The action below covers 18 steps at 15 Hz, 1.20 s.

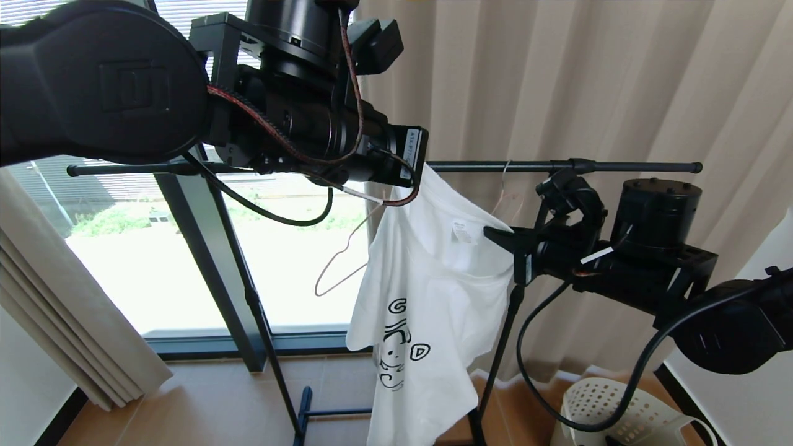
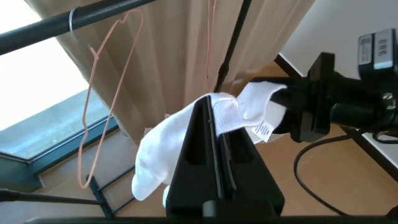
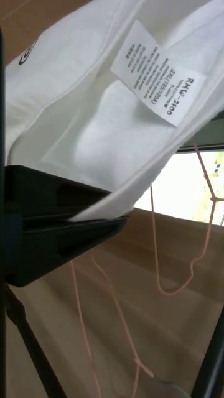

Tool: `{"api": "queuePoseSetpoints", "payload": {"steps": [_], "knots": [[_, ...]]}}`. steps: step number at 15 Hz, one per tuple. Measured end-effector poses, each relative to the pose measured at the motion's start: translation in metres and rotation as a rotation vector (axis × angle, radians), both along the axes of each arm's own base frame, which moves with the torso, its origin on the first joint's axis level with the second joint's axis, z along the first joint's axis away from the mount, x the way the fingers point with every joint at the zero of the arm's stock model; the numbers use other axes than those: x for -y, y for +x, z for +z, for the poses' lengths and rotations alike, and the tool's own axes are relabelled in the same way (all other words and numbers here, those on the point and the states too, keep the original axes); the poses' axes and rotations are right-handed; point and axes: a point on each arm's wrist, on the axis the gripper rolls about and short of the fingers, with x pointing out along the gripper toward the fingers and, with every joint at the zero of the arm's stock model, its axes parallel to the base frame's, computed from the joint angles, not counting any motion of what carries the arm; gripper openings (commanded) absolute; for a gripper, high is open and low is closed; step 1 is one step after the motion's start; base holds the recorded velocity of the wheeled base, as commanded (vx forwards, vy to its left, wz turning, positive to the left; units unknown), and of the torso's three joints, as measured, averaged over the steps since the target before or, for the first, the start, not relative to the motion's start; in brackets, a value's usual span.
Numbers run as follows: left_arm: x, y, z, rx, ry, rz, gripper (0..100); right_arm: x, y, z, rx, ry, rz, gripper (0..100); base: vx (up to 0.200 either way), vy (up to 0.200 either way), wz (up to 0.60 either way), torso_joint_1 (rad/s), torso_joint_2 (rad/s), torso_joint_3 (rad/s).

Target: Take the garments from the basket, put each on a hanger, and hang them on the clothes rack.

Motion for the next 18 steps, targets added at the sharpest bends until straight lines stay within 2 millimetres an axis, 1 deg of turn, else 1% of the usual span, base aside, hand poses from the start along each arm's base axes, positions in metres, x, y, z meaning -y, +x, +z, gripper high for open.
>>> {"api": "queuePoseSetpoints", "payload": {"steps": [4,5,6,9,11,12,14,16,18], "knots": [[-0.005,-0.002,-0.040,-0.110,0.109,0.004,0,0.007,-0.003,0.012,0.037,-0.003,-0.071,0,0.000,0.000,0.00,0.000,0.00,0.000],[-0.008,-0.005,-0.052,-0.132,0.146,-0.002,100,0.007,-0.004,0.013,0.049,-0.013,-0.076,0,0.000,0.000,0.00,0.000,0.00,0.000],[-0.010,-0.008,-0.063,-0.147,0.174,-0.012,100,0.007,-0.004,0.014,0.053,-0.014,-0.080,0,0.000,0.000,0.00,0.000,0.00,0.000],[-0.021,-0.019,-0.086,-0.142,0.211,-0.028,100,0.008,-0.006,0.017,0.066,-0.020,-0.103,0,0.000,0.000,0.00,0.000,0.00,0.000],[-0.037,-0.022,-0.093,-0.135,0.224,-0.009,100,0.010,-0.008,0.019,0.091,-0.047,-0.107,0,0.000,0.000,0.00,0.000,0.00,0.000],[-0.046,-0.019,-0.093,-0.123,0.230,0.011,100,0.010,-0.009,0.019,0.101,-0.063,-0.120,0,0.000,0.000,0.00,0.000,0.00,0.000],[-0.063,-0.007,-0.089,-0.064,0.228,0.042,100,0.012,-0.012,0.018,0.111,-0.085,-0.130,0,0.000,0.000,0.00,0.000,0.00,0.000],[-0.071,0.007,-0.091,-0.020,0.214,0.044,100,0.014,-0.017,0.019,0.124,-0.100,-0.126,0,0.000,0.000,0.00,0.000,0.00,0.000],[-0.076,0.027,-0.097,0.042,0.217,0.056,100,0.015,-0.022,0.022,0.132,-0.103,-0.125,0,0.000,0.000,0.00,0.000,0.00,0.000]]}}
